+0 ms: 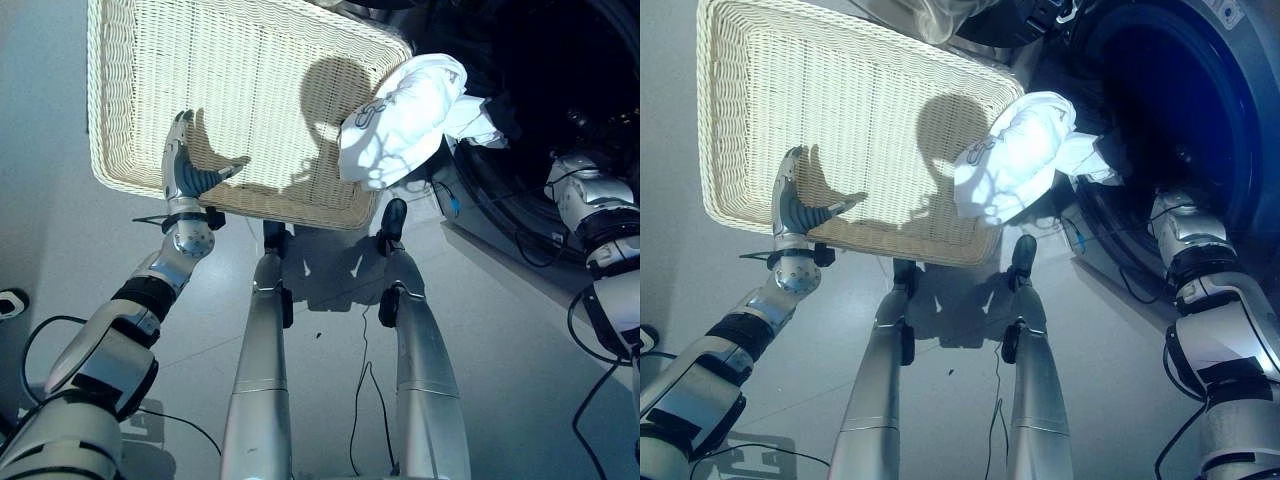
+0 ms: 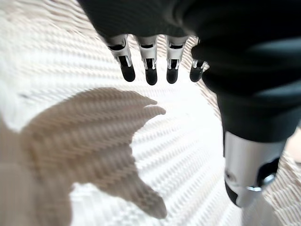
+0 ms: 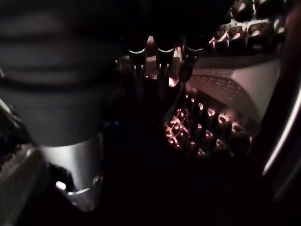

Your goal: Put the clothes into the washing machine.

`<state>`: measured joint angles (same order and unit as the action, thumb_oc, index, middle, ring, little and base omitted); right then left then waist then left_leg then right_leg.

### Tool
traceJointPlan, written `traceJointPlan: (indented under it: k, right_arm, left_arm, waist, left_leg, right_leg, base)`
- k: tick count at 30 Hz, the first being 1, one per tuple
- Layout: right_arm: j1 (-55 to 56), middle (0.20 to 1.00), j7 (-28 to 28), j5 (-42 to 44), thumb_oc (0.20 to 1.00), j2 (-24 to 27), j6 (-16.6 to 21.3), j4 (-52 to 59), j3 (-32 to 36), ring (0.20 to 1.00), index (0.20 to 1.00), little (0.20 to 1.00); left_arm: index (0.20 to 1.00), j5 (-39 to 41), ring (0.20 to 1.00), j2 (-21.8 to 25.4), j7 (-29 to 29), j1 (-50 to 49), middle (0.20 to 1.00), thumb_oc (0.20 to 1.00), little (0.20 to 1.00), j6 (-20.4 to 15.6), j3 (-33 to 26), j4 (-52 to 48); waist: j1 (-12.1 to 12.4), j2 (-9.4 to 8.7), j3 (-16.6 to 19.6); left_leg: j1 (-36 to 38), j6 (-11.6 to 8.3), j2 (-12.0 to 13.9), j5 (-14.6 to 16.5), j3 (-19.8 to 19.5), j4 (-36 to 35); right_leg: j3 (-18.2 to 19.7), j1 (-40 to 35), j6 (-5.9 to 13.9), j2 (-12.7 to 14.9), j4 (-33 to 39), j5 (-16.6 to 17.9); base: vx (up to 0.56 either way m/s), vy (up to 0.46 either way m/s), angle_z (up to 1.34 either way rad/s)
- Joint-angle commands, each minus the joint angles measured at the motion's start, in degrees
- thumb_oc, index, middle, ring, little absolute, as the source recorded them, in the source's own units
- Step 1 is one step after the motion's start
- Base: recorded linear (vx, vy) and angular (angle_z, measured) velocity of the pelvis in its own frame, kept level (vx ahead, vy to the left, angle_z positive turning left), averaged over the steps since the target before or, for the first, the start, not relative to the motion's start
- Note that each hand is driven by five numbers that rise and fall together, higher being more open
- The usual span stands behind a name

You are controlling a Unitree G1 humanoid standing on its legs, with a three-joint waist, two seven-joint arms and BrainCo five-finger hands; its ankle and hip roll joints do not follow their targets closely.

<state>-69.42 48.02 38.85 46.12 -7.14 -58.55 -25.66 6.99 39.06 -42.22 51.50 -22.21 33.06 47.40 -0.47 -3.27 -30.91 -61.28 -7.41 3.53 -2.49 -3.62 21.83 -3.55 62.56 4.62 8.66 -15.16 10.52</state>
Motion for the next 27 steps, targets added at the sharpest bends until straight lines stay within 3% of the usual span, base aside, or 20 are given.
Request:
traceJointPlan:
  k: [1,3,8,13,21,27]
  right_arm:
    - [-5.71,1.0,2.53,-5.26,1.0,14.89,-0.21,1.67,-1.72,1.0,1.0,1.0]
    - [-4.03,1.0,4.89,-5.99,1.0,13.68,2.04,3.88,-0.23,1.0,1.0,1.0]
    - [0.89,1.0,10.09,-12.82,1.0,11.39,4.89,11.67,3.52,1.0,1.0,1.0]
    - [4.58,1.0,12.35,-24.09,1.0,8.9,3.37,19.08,5.46,1.0,1.0,1.0]
    - [10.8,1.0,8.62,-35.99,1.0,4.91,2.23,28.62,6.43,1.0,1.0,1.0]
    - [13.55,1.0,5.52,-39.85,1.0,2.69,2.94,32.46,6.45,1.0,1.0,1.0]
  left_arm:
    - [1.0,-0.53,1.0,0.14,-0.67,-0.53,1.0,1.0,1.0,-3.36,-2.21,-2.12]
    - [1.0,-0.79,1.0,-0.12,0.69,-0.67,1.0,1.0,1.0,-5.64,-2.57,-3.41]
    - [1.0,-1.71,1.0,-1.43,-1.02,-1.09,1.0,1.0,1.0,-5.43,-2.65,-5.76]
    - [1.0,0.07,1.0,-3.12,-1.62,-1.45,1.0,1.0,1.0,-4.5,-4.23,-5.67]
    - [1.0,4.69,1.0,-5.82,-1.12,-2.19,1.0,1.0,1.0,-4.73,-8.12,-4.45]
    - [1.0,5.15,1.0,-6.67,-1.59,-1.34,1.0,1.0,1.0,-3.77,-9.47,-4.44]
  waist:
    - [0.88,0.98,1.12]
    - [0.93,1.09,1.12]
    - [0.61,1.5,1.12]
    - [0.17,1.64,1.12]
    - [-0.49,1.84,1.12]
    - [-0.91,1.81,1.12]
  left_leg:
    - [3.64,4.6,-5.88,-0.19,0.07,-3.82]
    - [3.4,4.62,-5.8,-0.05,0.21,-3.95]
    - [2.98,4.8,-6.04,0.35,0.41,-3.88]
    - [2.87,4.83,-6.05,0.47,0.73,-3.92]
    - [2.51,4.67,-6.08,0.42,1.33,-3.86]
    - [2.11,4.53,-6.03,0.22,1.77,-3.96]
  right_leg:
    - [-5.75,-2.47,1.8,-7.36,-4.91,-3.93]
    - [-6.07,-2.21,1.95,-7.06,-4.88,-3.96]
    - [-5.94,-1.44,2.27,-6.91,-5.27,-4.09]
    - [-5.82,-1.12,2.5,-6.79,-5.55,-4.45]
    - [-5.73,-0.36,2.65,-6.66,-6.24,-5.03]
    - [-5.74,0.25,2.77,-6.57,-6.4,-5.02]
  base:
    - [0.0,0.0,0.0]
    - [0.0,0.0,0.0]
    - [0.0,0.0,0.0]
    - [0.0,0.0,0.0]
    - [0.0,0.0,0.0]
    - [0.0,0.0,0.0]
